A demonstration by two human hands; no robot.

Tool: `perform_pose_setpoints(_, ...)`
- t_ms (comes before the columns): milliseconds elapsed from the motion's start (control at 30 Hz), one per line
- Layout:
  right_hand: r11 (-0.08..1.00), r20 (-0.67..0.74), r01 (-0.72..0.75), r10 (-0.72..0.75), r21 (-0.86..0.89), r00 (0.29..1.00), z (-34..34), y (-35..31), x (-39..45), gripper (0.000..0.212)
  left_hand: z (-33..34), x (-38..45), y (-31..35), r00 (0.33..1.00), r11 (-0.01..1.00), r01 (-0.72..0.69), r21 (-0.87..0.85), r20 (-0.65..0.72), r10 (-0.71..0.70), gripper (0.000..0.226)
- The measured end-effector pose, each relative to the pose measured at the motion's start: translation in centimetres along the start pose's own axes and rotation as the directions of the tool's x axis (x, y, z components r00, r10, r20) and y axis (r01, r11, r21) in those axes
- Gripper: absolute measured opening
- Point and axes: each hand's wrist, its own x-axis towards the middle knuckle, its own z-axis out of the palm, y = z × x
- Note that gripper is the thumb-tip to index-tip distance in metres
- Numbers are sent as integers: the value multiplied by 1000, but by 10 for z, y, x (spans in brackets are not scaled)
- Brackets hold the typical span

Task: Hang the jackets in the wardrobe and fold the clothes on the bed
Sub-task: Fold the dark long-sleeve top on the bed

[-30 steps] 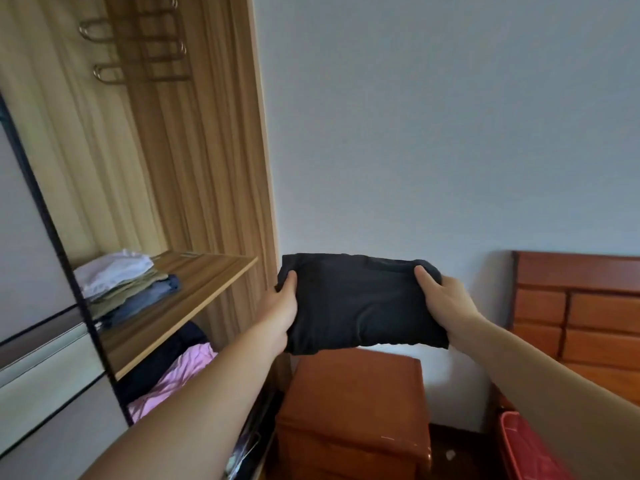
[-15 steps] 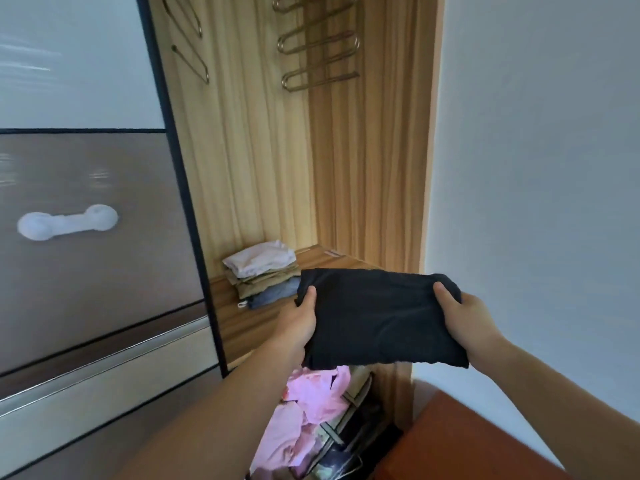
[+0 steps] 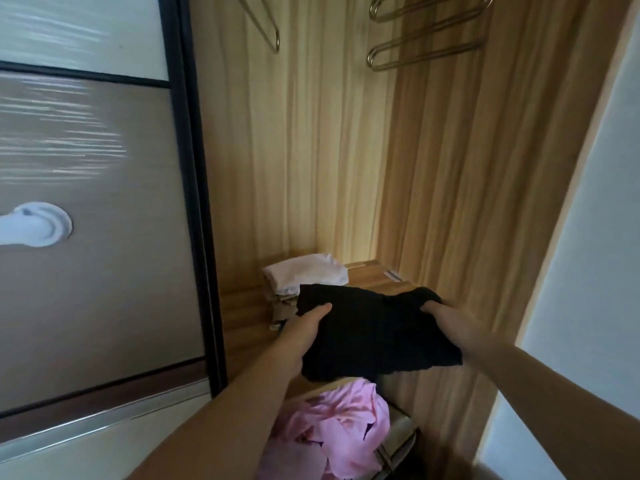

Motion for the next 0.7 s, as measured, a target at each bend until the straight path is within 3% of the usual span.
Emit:
perform_pose_setpoints(200,998,163,6,5,-64,987,44,-11,116,28,-8,82,17,985,1000,-7,-8,-170,6,57)
perform_pose_setpoints(300,996,244,53,-34,-74,969,68,-16,178,12,-9,131,30,950,999,-39,-13,-309,32,57)
perform_pose_setpoints(400,986,310,136,-101,-92,945,91,-31,238,18,-14,179,51,913,997,-66,-28,-404,49,48)
perform_pose_setpoints(533,994,382,45,-81,103,921,129,-57,305,32,-26,221,87,904,987,-118,-106,-423,62,24)
perform_pose_setpoints(633,984,428,61,-127,166,895,157,-69,343,40,-44,250,99,901,977,-180,-113,-417,118,31)
perform_pose_setpoints(700,994,469,37,-81,103,879,172,-62,363,45,-51,264,95,912,981,-169,-99,-394,117,40)
